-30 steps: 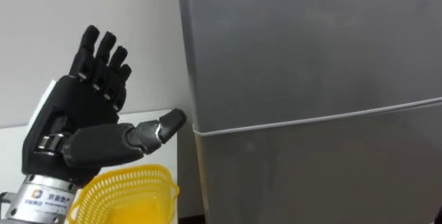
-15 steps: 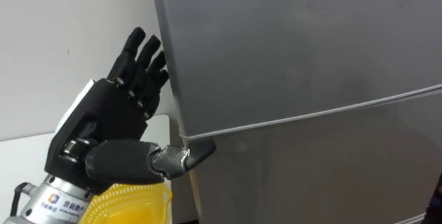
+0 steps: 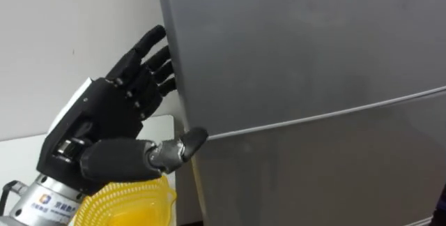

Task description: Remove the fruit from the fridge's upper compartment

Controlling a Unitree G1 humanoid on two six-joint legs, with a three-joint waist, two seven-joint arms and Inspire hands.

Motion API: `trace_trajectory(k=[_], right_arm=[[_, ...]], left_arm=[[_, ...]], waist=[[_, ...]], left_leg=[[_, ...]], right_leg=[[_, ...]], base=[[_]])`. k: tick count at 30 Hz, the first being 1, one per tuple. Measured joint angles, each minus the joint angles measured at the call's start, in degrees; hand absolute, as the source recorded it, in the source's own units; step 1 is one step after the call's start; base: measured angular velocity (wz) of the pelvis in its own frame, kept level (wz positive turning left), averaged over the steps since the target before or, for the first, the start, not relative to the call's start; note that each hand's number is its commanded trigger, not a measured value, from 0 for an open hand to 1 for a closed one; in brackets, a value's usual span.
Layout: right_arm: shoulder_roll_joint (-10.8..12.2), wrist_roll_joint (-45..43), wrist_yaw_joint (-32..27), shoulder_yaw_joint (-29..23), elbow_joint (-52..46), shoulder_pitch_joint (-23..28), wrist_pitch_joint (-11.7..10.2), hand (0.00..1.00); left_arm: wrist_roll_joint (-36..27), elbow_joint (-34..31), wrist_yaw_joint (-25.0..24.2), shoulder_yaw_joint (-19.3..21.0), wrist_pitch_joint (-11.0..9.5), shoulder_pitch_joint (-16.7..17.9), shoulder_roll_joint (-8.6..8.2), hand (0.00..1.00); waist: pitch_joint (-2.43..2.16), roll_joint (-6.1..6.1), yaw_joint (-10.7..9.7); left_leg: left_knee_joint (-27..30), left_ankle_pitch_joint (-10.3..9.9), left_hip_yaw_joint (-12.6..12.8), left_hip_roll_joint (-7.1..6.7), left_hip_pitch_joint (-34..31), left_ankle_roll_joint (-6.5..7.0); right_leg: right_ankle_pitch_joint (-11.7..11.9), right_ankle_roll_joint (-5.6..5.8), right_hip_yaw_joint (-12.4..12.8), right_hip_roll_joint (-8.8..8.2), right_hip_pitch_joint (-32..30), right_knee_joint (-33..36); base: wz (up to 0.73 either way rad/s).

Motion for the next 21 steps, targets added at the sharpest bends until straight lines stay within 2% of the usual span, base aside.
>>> trace_trajectory(k=[3, 13, 18, 21], right_arm=[[0.0, 0.01, 0.0, 0.01, 0.11, -0.13, -0.02, 0.0], [0.02, 0.02, -0.03, 0.01, 0.15, -0.12, -0.07, 0.0], [0.02, 0.02, -0.02, 0.08, 0.15, -0.05, -0.05, 0.0], [0.02, 0.0, -0.09, 0.13, 0.14, 0.15, -0.02, 0.0]], left_arm=[[-0.93, -0.05, 0.04, -0.03, -0.76, -0.16, 0.0, 1.0], [-2.05, -1.23, -3.75, -2.19, -0.76, -0.24, 0.35, 1.0], [-2.48, -1.23, -5.48, -2.3, -0.75, -0.24, 0.31, 0.99], [-3.07, -1.21, -6.7, -2.48, -0.71, -0.24, 0.24, 1.0]], waist=[[0.01, -0.03, 0.0], [0.14, -0.24, 0.42], [0.04, -0.21, 0.43], [-0.28, -0.28, 0.61]], left_leg=[[-0.03, 0.0, -0.01, -0.01, 0.04, 0.0], [0.2, 0.0, 0.02, -0.03, -0.11, 0.0], [0.33, 0.01, 0.02, -0.04, -0.21, 0.02], [0.32, 0.02, 0.27, -0.05, -0.05, 0.03]], right_leg=[[0.0, 0.0, -0.05, 0.0, 0.11, -0.01], [0.0, 0.0, -0.41, -0.11, 0.28, -0.03], [0.0, 0.01, -0.48, -0.15, 0.06, -0.01], [0.01, 0.02, -0.37, -0.16, -0.26, -0.02]], base=[[0.01], [0.01], [0.0], [-0.01]])
